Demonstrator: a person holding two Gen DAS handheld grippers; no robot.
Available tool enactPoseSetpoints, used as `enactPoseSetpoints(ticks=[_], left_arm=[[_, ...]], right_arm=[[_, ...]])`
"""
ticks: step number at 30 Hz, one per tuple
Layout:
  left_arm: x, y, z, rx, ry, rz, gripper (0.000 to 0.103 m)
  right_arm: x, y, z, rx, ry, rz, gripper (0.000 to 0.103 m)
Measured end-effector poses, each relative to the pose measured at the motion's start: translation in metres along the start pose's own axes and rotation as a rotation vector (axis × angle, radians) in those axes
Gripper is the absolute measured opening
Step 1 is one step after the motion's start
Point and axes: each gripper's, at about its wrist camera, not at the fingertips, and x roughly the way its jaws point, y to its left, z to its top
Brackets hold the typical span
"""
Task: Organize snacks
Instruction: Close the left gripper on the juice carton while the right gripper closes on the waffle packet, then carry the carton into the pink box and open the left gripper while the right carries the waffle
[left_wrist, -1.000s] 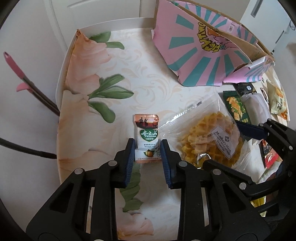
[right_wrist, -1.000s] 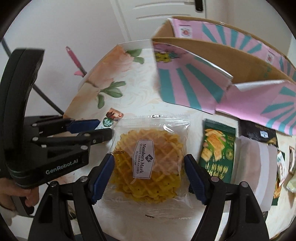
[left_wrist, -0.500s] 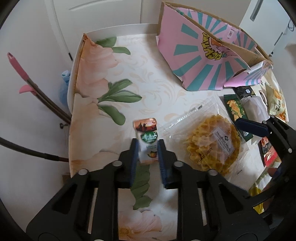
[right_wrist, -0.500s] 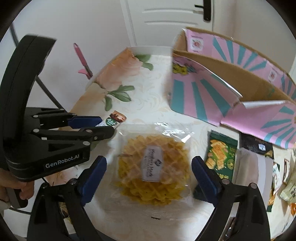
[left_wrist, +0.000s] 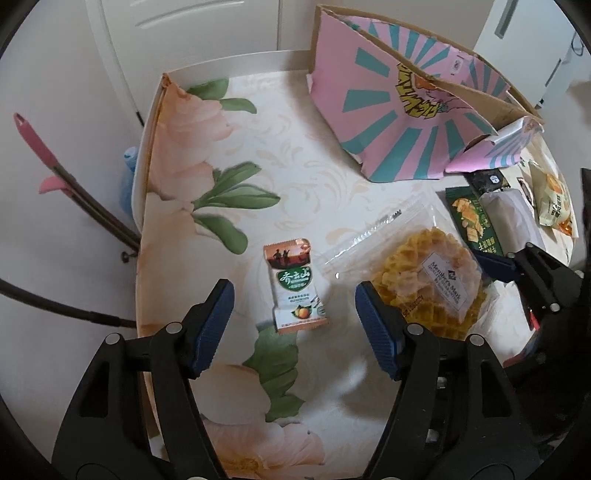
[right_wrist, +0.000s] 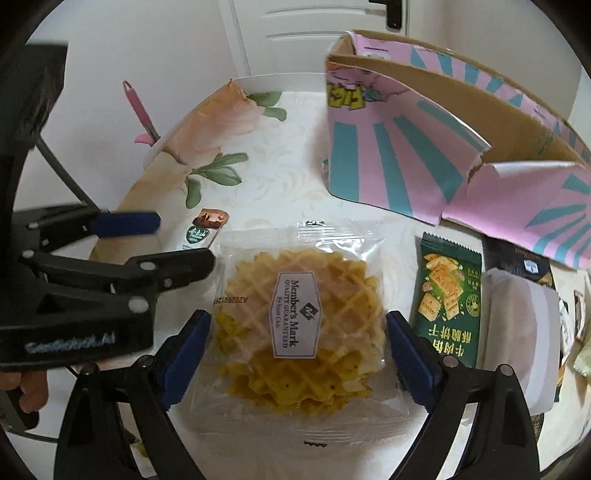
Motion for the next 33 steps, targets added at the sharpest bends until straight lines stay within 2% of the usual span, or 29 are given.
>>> enactPoseSetpoints(ticks=[3, 7, 11, 12, 14, 16, 19, 26, 33], left_arm=[[0.0, 0.0, 0.002, 0.001, 0.002, 0.001, 0.066], [-0.002, 0.002, 0.006, -0.003, 0.001, -0.005, 0.066], [-0.001, 0.002, 0.006, -0.002, 0.006, -0.01, 0.065], [0.0, 0.001, 0.006, 0.0, 0.007, -0.011, 0.062], [0.003, 0.0, 0.006, 0.001, 0.014, -0.017, 0.051], [0.007, -0.001, 0.006, 0.002, 0.027, -0.019, 0.034], [0.011, -0.003, 0.004, 0.008, 0.034, 0.003, 0.023], [0.01, -0.001, 0.004, 0.0, 0.032, 0.009, 0.021], [-0.018, 0.0, 0.007, -0.02, -0.019, -0.003, 0.021]], right_arm=[[0.004, 0.006, 0.0, -0.021, 0.001, -0.026, 0.09], [0.003, 0.005, 0.001, -0.026, -0.012, -0.033, 0.078], [-0.002, 0.0, 0.002, -0.024, -0.013, -0.033, 0.075], [-0.003, -0.002, 0.001, -0.017, -0.016, -0.034, 0.075], [-0.007, -0.007, 0.002, 0.002, -0.021, -0.03, 0.075], [-0.01, -0.012, 0.002, 0.012, -0.026, -0.028, 0.075], [-0.016, -0.016, -0.001, 0.013, -0.038, -0.027, 0.075], [-0.027, -0.014, -0.003, 0.011, -0.063, -0.019, 0.075], [-0.048, -0.014, 0.001, -0.003, -0.092, -0.016, 0.075]])
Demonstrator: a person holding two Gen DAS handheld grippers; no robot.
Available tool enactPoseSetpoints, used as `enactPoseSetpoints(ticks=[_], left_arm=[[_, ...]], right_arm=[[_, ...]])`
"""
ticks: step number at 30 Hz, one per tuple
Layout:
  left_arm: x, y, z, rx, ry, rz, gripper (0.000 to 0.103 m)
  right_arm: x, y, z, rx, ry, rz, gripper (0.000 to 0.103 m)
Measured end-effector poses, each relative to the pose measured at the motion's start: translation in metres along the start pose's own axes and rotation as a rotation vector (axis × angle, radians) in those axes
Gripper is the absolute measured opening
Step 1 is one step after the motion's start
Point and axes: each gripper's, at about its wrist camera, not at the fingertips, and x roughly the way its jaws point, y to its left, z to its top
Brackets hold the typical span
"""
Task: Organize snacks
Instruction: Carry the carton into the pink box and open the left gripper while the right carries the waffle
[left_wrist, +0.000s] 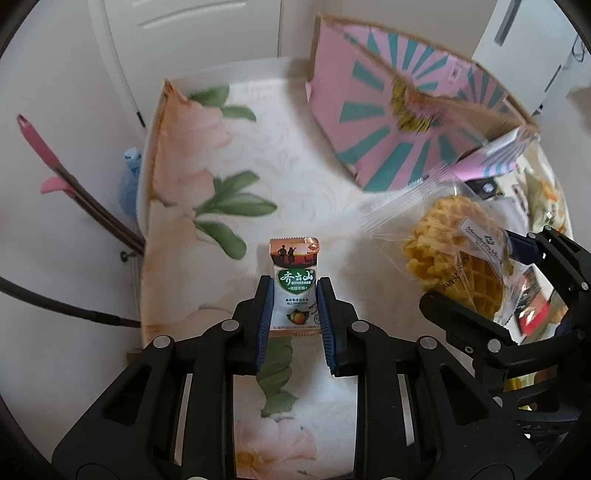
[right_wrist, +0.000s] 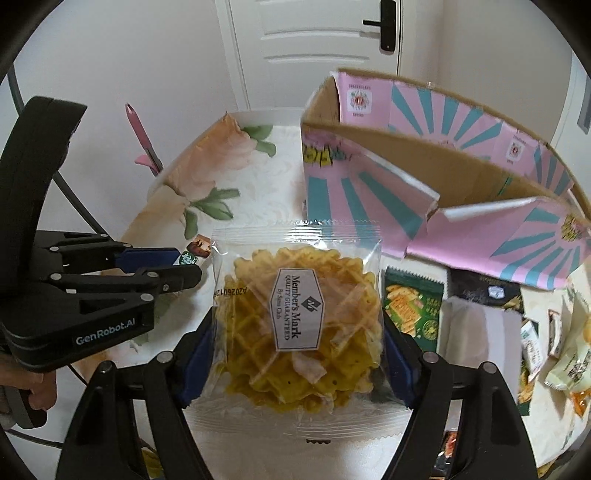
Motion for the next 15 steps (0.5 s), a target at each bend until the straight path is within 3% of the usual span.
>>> enactPoseSetpoints(ticks=[7, 15], left_arm=[[-0.049, -0.007, 0.025, -0.018, -0.093, -0.004, 0.021], [-0.092, -0.035, 0.071, -0.032, -0.205, 0.016, 0.021]], right_arm=[[-0.046, 0.002, 0.021, -0.016, -0.065, 0.027, 0.075], [-0.101, -0.021, 0.061, -0.028, -0.155, 0.062, 0.075]])
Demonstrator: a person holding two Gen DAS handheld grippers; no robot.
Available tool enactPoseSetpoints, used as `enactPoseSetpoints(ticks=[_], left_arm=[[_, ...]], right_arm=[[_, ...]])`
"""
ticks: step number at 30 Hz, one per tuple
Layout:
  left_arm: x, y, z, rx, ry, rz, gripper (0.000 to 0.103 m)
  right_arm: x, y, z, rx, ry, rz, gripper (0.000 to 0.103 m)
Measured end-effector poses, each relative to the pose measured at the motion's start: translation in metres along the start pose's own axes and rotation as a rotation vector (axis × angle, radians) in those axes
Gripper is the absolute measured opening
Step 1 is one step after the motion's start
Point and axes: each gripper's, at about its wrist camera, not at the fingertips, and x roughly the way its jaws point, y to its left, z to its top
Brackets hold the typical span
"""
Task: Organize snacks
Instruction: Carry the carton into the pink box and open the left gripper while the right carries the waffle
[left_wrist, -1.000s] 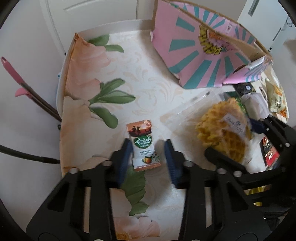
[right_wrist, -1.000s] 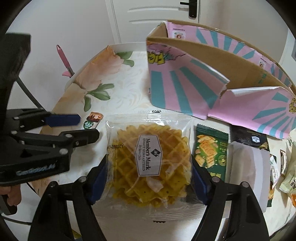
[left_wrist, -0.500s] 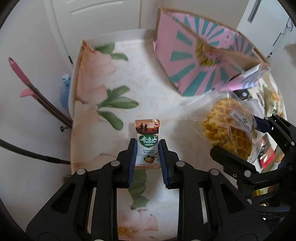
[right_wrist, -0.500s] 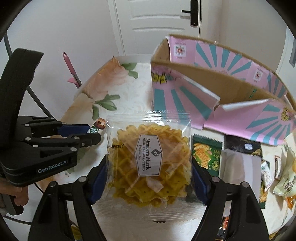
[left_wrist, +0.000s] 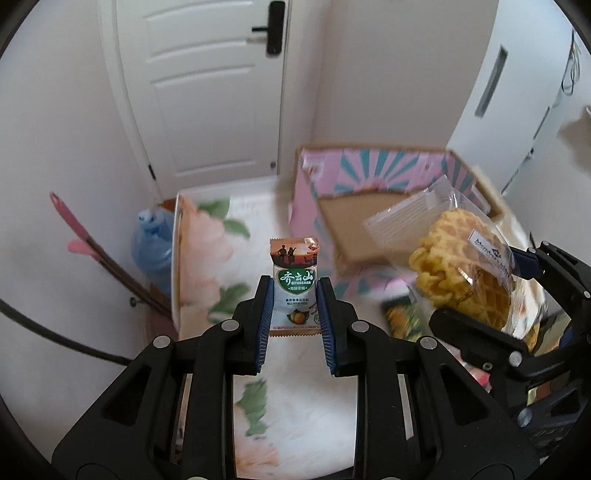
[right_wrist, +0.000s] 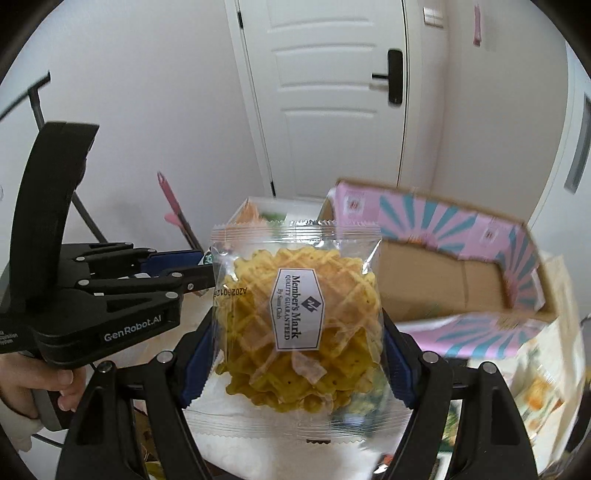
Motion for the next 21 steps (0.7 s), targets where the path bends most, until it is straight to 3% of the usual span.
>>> enactPoseSetpoints(ticks=[4, 10, 21], left_arm=[[0.001, -0.027, 0.028, -0.007, -0.047, 0.018, 0.021], [0.029, -0.074, 0.068, -0.039, -0.043, 0.005, 0.021], [0.129, -0.136, 0.103, -0.05, 0.108, 0.002, 0.021]], right_arm=[[-0.013, -0.034, 0.024, 0.03, -0.033, 0.017, 0.075], [-0.015, -0.096, 0.044, 0.032, -0.032, 0.007, 0.075], [0.003, -0.21, 0.051, 0.129, 0.048, 0.007, 0.075]])
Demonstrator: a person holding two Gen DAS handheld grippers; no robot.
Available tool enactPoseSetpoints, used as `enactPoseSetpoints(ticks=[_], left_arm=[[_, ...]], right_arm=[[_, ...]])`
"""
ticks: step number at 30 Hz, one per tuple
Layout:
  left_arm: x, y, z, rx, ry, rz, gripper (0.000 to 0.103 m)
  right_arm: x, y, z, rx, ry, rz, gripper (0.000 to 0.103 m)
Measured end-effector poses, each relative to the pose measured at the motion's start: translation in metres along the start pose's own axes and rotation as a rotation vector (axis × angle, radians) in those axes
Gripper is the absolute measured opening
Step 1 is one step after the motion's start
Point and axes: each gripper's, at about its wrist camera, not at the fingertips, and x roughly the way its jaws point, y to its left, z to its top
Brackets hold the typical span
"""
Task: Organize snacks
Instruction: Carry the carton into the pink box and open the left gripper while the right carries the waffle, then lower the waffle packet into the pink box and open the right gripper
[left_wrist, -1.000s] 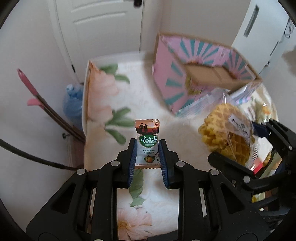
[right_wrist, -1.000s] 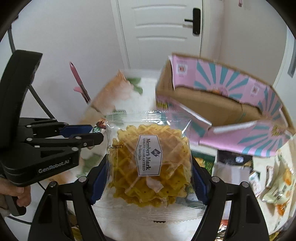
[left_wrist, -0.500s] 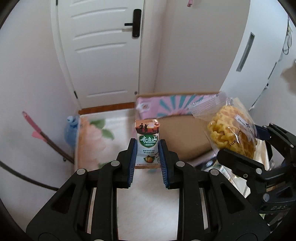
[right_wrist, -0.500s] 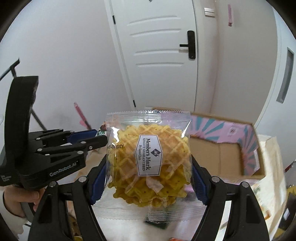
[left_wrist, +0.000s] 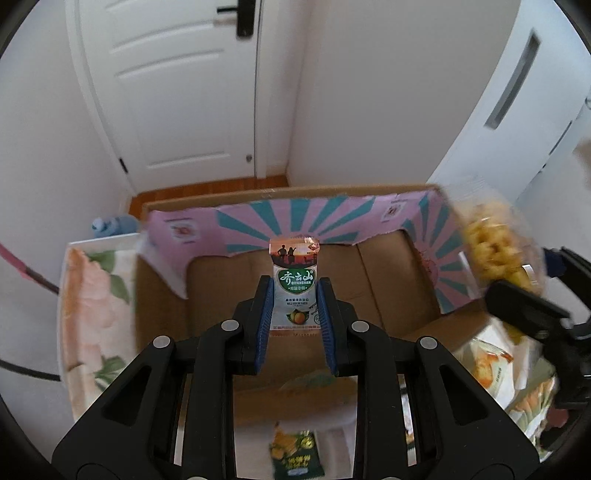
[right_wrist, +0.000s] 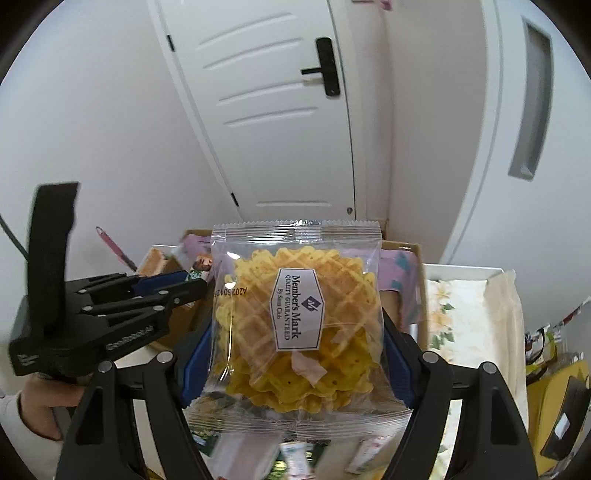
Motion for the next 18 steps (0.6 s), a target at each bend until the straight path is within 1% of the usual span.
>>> enactPoseSetpoints(ticks=[3, 5, 6, 7, 8, 9, 10, 13, 18], left_arm=[[0.02, -0.004, 0.004, 0.008, 0.041, 0.009, 0.021], [0.03, -0.007, 0.007, 0.031, 0.053, 0.037, 0.029], [0.033, -0.009, 0.007, 0.042, 0.056, 0.051, 0.056], [0.036, -0.009, 0.006, 0.054, 0.055, 0.072, 0.094], [0.035, -0.01, 0.006, 0.064, 0.035, 0.093, 0.103], [0.031, -0.011, 0.004, 0.071, 0.011, 0.096, 0.102], [0.03, -0.01, 0.003, 0.076, 0.009, 0.097, 0.103], [0.025, -0.004, 0.002, 0.09, 0.018, 0.132, 0.103], [-0.003, 0.016, -0.007, 0.063, -0.008, 0.135, 0.102]], right_arm=[[0.007, -0.017, 0.002, 0.017, 0.017, 0.003, 0.075], [0.013, -0.023, 0.002, 0.031, 0.026, 0.006, 0.075], [0.015, -0.025, 0.003, 0.037, 0.03, 0.008, 0.075], [0.017, -0.024, 0.003, 0.045, 0.035, 0.007, 0.075], [0.02, -0.026, 0.003, 0.056, 0.04, 0.008, 0.075], [0.021, -0.03, 0.003, 0.067, 0.044, 0.01, 0.075], [0.022, -0.035, 0.004, 0.076, 0.049, 0.013, 0.075], [0.028, -0.04, 0.005, 0.099, 0.068, 0.022, 0.075], [0.044, -0.042, 0.008, 0.116, 0.101, 0.023, 0.075]])
